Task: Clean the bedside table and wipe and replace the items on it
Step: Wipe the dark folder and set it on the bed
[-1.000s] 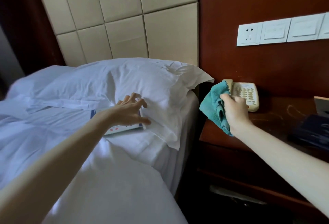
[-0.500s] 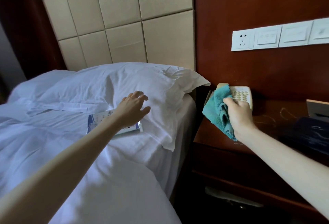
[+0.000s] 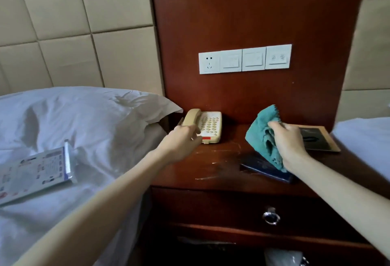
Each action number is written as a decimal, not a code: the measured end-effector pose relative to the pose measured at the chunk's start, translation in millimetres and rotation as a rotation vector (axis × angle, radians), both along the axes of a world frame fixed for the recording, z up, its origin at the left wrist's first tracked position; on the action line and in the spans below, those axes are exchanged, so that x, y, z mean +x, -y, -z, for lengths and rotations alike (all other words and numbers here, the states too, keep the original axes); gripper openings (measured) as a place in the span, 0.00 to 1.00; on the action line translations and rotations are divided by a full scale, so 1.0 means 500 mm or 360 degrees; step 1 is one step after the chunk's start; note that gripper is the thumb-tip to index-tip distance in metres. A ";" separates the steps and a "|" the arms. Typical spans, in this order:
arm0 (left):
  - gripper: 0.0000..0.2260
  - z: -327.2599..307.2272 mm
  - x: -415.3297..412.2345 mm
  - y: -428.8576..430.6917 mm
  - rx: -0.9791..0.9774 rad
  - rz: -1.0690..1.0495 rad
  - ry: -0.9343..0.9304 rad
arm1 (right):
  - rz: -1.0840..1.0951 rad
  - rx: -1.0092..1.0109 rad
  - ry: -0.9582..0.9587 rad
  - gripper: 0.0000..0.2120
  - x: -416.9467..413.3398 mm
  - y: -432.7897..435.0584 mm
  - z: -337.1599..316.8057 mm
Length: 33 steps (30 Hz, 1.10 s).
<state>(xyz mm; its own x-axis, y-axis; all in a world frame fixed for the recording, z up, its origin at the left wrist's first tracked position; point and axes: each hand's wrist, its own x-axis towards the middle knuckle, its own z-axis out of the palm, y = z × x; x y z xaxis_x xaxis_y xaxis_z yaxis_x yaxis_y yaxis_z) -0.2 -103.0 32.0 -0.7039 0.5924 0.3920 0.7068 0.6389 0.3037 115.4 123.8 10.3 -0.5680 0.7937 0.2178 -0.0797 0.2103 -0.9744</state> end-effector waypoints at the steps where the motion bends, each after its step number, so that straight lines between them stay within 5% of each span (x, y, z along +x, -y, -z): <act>1: 0.14 0.007 0.007 -0.033 -0.0003 0.0029 0.0033 | 0.0052 0.0007 0.0006 0.16 0.014 -0.025 0.000; 11: 0.16 0.057 0.100 -0.266 -0.0153 0.0273 0.0323 | 0.0281 0.0099 0.0161 0.12 0.108 -0.209 0.015; 17: 0.43 0.078 0.144 -0.327 -0.0534 0.0033 0.0483 | 0.0235 0.0019 0.0164 0.11 0.137 -0.259 0.027; 22: 0.53 0.082 0.175 -0.353 -0.0760 -0.0103 0.0472 | 0.0192 -0.0066 0.0162 0.14 0.147 -0.267 0.033; 33: 0.46 0.081 0.184 -0.376 -0.0808 -0.0153 0.0430 | 0.0164 -0.0080 0.0089 0.11 0.149 -0.259 0.040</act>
<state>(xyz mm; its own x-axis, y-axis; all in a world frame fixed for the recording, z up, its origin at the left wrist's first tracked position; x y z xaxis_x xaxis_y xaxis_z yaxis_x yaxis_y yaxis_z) 91.9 85.2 -8.6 -0.7993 0.5877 -0.1253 0.5786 0.8090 0.1039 189.8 253.1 -9.8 -0.4928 0.8578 0.1463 -0.0052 0.1652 -0.9862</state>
